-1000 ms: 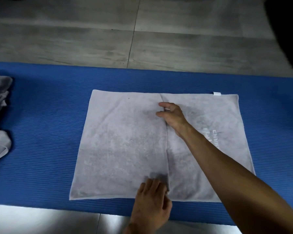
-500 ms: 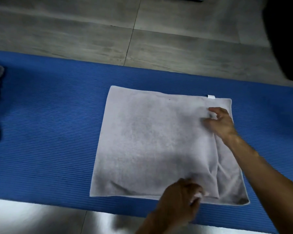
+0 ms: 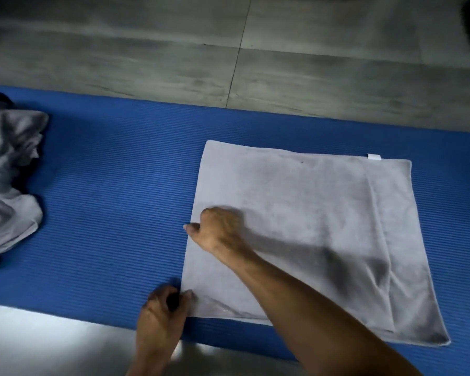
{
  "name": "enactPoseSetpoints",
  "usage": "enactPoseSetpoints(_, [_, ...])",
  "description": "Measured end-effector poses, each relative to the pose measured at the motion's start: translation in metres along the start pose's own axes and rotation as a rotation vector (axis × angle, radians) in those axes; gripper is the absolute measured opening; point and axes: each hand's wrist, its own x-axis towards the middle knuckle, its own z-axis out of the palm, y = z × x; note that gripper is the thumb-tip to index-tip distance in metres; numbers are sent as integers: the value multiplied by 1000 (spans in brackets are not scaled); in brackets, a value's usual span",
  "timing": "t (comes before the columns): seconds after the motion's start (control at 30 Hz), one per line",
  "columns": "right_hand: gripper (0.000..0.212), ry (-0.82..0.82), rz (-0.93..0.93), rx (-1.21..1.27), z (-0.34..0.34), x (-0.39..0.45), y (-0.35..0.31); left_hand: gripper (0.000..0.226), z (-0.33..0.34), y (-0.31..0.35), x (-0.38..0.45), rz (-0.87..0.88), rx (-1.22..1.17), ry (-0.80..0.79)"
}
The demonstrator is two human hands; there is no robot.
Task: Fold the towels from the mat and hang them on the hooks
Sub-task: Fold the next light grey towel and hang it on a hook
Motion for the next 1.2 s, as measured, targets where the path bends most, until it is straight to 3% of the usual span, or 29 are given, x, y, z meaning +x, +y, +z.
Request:
enactPoseSetpoints(0.13, [15,-19,45,38,11,12,-22,25,-5,-1,1,36,-119,-43])
enactPoseSetpoints(0.27, [24,-16,49,172,9,17,-30,20,-12,-21,5,-34,-387,-76])
enactPoseSetpoints(0.37, [21,-5,17,355,9,26,-43,22,-25,-43,17,-101,-511,87])
enactPoseSetpoints(0.43, [30,20,-56,483,12,33,-56,27,-40,-57,31,-200,-608,217])
enactPoseSetpoints(0.57, [11,-47,-226,598,24,33,-64,20,-77,-77,60,-245,-553,320])
enactPoseSetpoints(0.63, [15,-87,-215,615,29,22,-48,16,-86,-81,67,-266,-451,319])
enactPoseSetpoints(0.7, [18,-8,-199,633,29,3,-18,20,-90,-75,64,-257,-270,354])
enactPoseSetpoints(0.8, [20,278,-102,701,24,-26,45,35,-75,-48,42,-28,-71,291])
enactPoseSetpoints(0.97, [35,657,293,615,10,-65,146,19,22,40,-21,594,-42,-120])
enactPoseSetpoints(1.03, [32,654,423,462,-5,-72,169,27,60,55,-41,867,120,-143])
enactPoseSetpoints(1.07, [27,599,479,431,-13,-74,179,37,73,57,-46,913,212,-172])
enactPoseSetpoints(1.13, [21,484,524,579,-27,-70,195,55,88,60,-54,946,403,-192])
enactPoseSetpoints(1.2, [20,393,521,788,-42,-62,201,52,94,58,-56,958,477,-167])
